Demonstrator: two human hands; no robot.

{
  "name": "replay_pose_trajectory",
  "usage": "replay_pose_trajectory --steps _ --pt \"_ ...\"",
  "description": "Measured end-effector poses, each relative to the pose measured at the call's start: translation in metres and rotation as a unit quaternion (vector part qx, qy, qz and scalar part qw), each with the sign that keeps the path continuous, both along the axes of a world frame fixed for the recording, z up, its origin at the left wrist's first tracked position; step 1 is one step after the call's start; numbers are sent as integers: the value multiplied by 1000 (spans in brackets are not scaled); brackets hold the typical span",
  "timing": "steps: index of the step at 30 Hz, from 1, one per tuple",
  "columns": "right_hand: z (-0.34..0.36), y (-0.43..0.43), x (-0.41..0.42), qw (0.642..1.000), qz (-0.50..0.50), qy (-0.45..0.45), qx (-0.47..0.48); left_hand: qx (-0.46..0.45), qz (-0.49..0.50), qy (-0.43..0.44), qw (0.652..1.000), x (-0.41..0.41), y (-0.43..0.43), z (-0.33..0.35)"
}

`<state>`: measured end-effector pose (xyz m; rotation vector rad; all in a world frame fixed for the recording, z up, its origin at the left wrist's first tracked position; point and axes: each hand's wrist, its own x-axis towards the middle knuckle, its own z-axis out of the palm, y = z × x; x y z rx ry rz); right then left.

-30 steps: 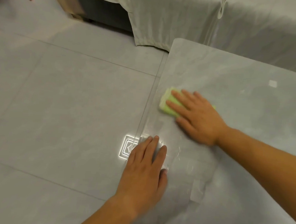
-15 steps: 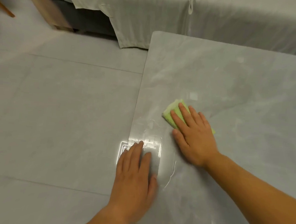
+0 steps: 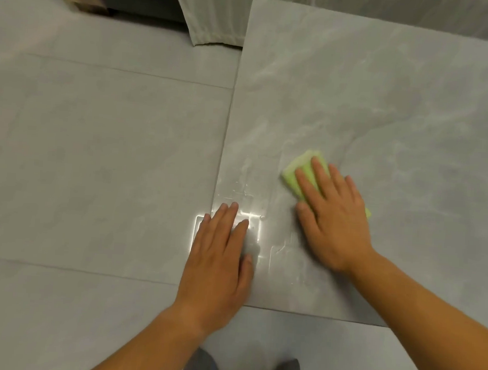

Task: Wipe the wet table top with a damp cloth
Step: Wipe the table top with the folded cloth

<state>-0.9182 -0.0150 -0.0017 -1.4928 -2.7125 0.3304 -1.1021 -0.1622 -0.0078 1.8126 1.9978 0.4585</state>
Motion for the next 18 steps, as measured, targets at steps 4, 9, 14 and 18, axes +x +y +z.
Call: replay_pose_trajectory --steps 4,9,14,18 --pt "6 -50 18 978 207 -9 -21 2 22 9 1000 4 -2 -2" --pt "3 39 -39 990 139 -2 -13 23 58 -29 998 5 -4 -6" --pt "0 100 -116 999 16 14 -23 27 144 -151 978 5 -2 -2" --pt "3 26 -75 987 159 8 0 -1 241 -313 919 3 -2 2"
